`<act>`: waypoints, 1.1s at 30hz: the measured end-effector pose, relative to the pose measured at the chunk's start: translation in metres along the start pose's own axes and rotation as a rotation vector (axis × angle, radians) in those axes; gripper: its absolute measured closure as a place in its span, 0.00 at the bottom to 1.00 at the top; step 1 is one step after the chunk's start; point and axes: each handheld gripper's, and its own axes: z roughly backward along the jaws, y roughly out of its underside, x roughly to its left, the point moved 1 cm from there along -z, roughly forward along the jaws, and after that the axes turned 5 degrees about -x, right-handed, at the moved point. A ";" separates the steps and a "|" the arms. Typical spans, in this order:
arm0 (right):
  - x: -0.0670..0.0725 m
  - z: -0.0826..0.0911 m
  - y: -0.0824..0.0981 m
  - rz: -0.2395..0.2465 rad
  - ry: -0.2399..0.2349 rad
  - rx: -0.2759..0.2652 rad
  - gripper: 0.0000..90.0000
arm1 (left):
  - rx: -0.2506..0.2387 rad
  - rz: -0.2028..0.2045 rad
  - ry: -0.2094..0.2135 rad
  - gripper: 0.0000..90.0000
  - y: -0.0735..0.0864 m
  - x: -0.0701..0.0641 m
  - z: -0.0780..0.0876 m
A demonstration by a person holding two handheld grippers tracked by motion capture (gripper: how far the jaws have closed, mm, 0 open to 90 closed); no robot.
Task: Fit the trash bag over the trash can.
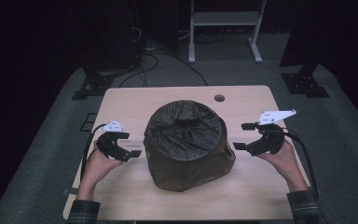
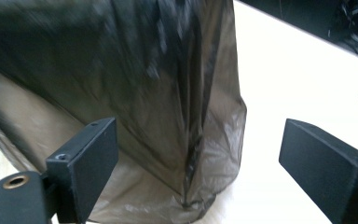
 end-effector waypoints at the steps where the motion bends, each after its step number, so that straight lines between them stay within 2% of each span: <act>1: 0.001 0.003 -0.005 0.010 -0.007 -0.010 0.11 | 0.001 -0.004 0.001 0.00 0.002 -0.002 0.001; 6: 0.006 0.012 -0.024 0.036 -0.026 -0.038 0.11 | 0.032 -0.035 0.002 0.00 0.018 -0.017 0.006; 11: 0.016 0.014 -0.048 0.084 -0.043 -0.032 0.11 | 0.081 -0.058 -0.007 0.00 0.037 -0.028 0.002; 17: 0.030 0.008 -0.077 0.145 -0.061 -0.012 0.11 | 0.123 -0.072 -0.001 0.00 0.054 -0.034 -0.006; 20: 0.035 0.003 -0.089 0.169 -0.072 -0.004 0.11 | 0.138 -0.093 0.003 0.00 0.058 -0.036 -0.010; 21: 0.037 0.000 -0.093 0.181 -0.075 0.005 0.11 | 0.132 -0.095 0.011 0.00 0.060 -0.037 -0.011; 24: 0.041 -0.011 -0.104 0.214 -0.087 0.037 0.11 | 0.157 -0.121 0.011 0.00 0.064 -0.038 -0.016; 27: 0.044 -0.028 -0.114 0.233 -0.105 0.096 0.11 | 0.172 -0.130 0.016 0.00 0.068 -0.039 -0.020; 33: 0.051 -0.061 -0.119 0.266 -0.122 0.212 0.11 | 0.165 -0.135 0.029 0.00 0.068 -0.039 -0.023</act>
